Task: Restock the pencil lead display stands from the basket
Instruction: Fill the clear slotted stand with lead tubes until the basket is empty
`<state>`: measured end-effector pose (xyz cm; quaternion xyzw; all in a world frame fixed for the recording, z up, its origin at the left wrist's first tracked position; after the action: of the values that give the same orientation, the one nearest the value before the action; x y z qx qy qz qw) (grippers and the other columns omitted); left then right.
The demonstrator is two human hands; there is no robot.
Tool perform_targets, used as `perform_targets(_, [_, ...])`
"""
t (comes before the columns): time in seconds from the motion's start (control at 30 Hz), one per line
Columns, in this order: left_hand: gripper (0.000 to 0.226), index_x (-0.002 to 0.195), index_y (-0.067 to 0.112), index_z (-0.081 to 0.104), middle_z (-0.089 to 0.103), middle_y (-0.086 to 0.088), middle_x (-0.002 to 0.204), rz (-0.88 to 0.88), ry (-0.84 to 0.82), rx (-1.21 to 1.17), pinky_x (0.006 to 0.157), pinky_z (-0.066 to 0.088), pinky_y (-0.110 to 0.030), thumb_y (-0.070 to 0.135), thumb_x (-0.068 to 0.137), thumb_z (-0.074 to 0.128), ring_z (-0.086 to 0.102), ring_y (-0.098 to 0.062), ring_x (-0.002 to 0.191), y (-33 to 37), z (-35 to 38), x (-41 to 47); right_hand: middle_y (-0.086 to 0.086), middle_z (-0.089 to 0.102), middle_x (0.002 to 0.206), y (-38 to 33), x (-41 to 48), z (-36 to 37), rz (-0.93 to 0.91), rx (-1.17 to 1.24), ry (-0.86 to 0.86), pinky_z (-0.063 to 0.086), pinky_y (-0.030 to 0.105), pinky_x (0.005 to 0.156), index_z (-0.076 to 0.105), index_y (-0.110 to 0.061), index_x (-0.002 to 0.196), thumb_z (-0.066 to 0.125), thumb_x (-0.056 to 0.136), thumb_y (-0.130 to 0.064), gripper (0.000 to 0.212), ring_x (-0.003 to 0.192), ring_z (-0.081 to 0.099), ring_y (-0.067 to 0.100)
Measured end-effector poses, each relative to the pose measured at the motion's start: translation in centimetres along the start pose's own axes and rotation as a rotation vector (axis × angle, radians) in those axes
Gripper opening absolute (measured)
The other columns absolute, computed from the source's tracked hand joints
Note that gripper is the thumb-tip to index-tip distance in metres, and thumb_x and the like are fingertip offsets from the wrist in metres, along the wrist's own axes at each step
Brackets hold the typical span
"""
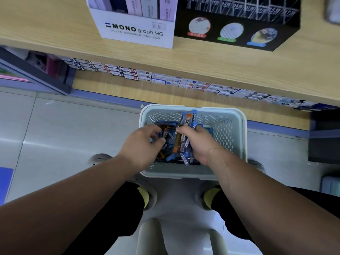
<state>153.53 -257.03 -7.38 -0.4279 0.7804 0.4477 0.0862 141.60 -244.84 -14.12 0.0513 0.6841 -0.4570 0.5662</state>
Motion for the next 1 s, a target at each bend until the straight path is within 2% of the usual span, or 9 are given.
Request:
perform_targets(0.07, [0.035,0.135,0.023,0.057,0.063,0.001,0.122,0.014,-0.118,0.113,0.089,0.045,-0.028,0.024,0.1,0.052,0.06,-0.022,0.106,0.8,1.4,0.1,0.01,0.07,0.09,-0.8,-0.5,0.6,0.0,0.143,-0.038,0.056,0.059,0.09,0.058,-0.008,0.108,0.068,0.093,-0.019,0.021,0.081,0.07,0.025])
perform_targets(0.13, [0.031,0.13,0.022,0.059,0.065,0.0,0.115,0.043,-0.184,0.158,0.083,0.046,-0.031,0.02,0.102,0.047,0.061,-0.024,0.101,1.6,1.8,0.2,0.01,0.066,0.083,-1.6,-0.7,0.5,-0.006,0.202,-0.043,0.06,0.054,0.079,0.059,-0.005,0.106,0.065,0.095,-0.016,0.017,0.07,0.068,0.023])
perform_targets(0.27, [0.023,0.115,0.026,0.063,0.07,-0.003,0.093,-0.064,-0.269,-0.21,0.079,0.054,-0.04,0.016,0.102,0.047,0.068,-0.022,0.082,1.3,2.8,0.3,0.008,0.068,0.08,-3.2,-1.4,0.1,-0.033,0.302,-0.077,0.058,0.035,0.06,0.062,-0.007,0.097,0.062,0.097,-0.014,0.008,0.065,0.07,0.017])
perform_targets(0.37, [0.025,0.126,0.014,0.057,0.073,-0.015,0.095,-0.223,-0.353,-0.499,0.071,0.06,-0.032,0.008,0.102,0.049,0.074,-0.025,0.079,0.9,4.6,-0.8,0.007,0.067,0.081,-3.8,-1.6,-0.6,-0.049,0.376,-0.047,0.057,0.031,0.057,0.062,-0.007,0.098,0.063,0.096,-0.015,0.008,0.065,0.069,0.016])
perform_targets(0.47, [0.016,0.114,0.0,0.059,0.073,-0.018,0.084,-0.271,-0.26,-0.683,0.064,0.059,-0.029,-0.001,0.099,0.053,0.074,-0.026,0.073,1.4,4.2,-1.1,0.006,0.068,0.078,-4.0,-1.7,-0.9,-0.05,0.408,-0.018,0.056,0.03,0.053,0.06,-0.005,0.103,0.062,0.095,-0.014,0.012,0.063,0.067,0.017])
perform_targets(0.6, [0.002,0.092,0.002,0.063,0.07,-0.014,0.075,-0.31,-0.084,-0.877,0.062,0.058,-0.03,0.003,0.094,0.064,0.069,-0.022,0.064,1.4,2.3,-0.6,0.008,0.066,0.085,-3.7,-2.4,-1.1,-0.022,0.374,-0.044,0.058,0.032,0.058,0.06,-0.006,0.105,0.062,0.095,-0.015,0.013,0.066,0.068,0.018])
perform_targets(0.73, [0.023,0.072,0.013,0.06,0.062,-0.011,0.078,-0.318,-0.043,-0.914,0.065,0.052,-0.033,0.016,0.093,0.069,0.057,-0.02,0.066,1.7,2.2,-0.3,0.016,0.07,0.098,-3.2,-3.4,0.1,0.016,0.347,-0.125,0.061,0.04,0.071,0.064,0.002,0.118,0.06,0.096,-0.016,0.028,0.079,0.07,0.027])
perform_targets(0.87, [0.017,0.086,0.009,0.056,0.075,-0.009,0.093,-0.332,0.033,-0.917,0.06,0.053,-0.033,0.019,0.099,0.062,0.066,-0.022,0.068,2.5,2.2,-0.5,0.016,0.073,0.097,-3.9,-4.4,0.8,0.005,0.379,-0.161,0.062,0.037,0.067,0.068,0.0,0.107,0.057,0.097,-0.013,0.02,0.077,0.072,0.026])
perform_targets(1.0, [0.012,0.094,0.007,0.054,0.071,-0.019,0.091,-0.33,0.043,-0.865,0.054,0.053,-0.028,0.016,0.1,0.059,0.068,-0.027,0.067,3.8,1.4,-0.9,0.01,0.073,0.088,-4.8,-5.9,0.0,-0.012,0.384,-0.157,0.06,0.035,0.061,0.064,-0.008,0.091,0.057,0.098,-0.013,0.011,0.073,0.071,0.024])
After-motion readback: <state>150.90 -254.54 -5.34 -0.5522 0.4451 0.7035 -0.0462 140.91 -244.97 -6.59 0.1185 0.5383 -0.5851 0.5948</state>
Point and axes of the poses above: each hand's wrist, its own x-axis towards the middle knuckle, its own z-axis out of the palm, y = z × x, the point moved 10 cm from there along x, towards the middle knuckle
